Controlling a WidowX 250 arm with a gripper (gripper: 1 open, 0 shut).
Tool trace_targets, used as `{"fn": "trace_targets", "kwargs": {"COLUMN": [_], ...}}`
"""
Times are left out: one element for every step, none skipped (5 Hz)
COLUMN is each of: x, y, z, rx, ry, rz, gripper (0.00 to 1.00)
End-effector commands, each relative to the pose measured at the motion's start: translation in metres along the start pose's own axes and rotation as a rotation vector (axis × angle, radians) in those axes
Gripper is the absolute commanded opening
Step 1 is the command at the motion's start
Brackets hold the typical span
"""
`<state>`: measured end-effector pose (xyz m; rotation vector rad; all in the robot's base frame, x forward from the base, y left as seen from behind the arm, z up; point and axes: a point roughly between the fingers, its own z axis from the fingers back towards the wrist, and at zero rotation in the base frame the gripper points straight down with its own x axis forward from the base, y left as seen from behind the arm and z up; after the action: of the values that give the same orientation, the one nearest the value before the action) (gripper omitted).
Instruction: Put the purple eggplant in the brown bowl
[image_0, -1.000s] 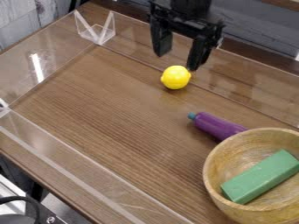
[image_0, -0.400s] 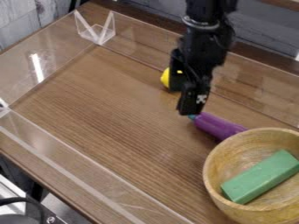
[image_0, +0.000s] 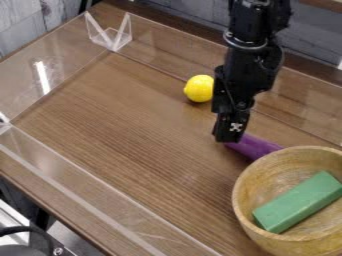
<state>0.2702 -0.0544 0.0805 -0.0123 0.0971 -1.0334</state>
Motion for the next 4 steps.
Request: {"fn": "trace_targets", "kwargs": {"x": [0.006,0.009,0.012,0.015], "y": [0.004,0.006,0.009,0.011], "z": [0.000,-0.009,-0.018,-0.024], "rx": [0.029,0.027,0.021,0.013], "ry": [-0.025,-0.028,-0.030,-0.032], "rz": [-0.023,-0.030,-0.035,-0.037], "gripper": [1.00,1.00,1.00,1.00]}}
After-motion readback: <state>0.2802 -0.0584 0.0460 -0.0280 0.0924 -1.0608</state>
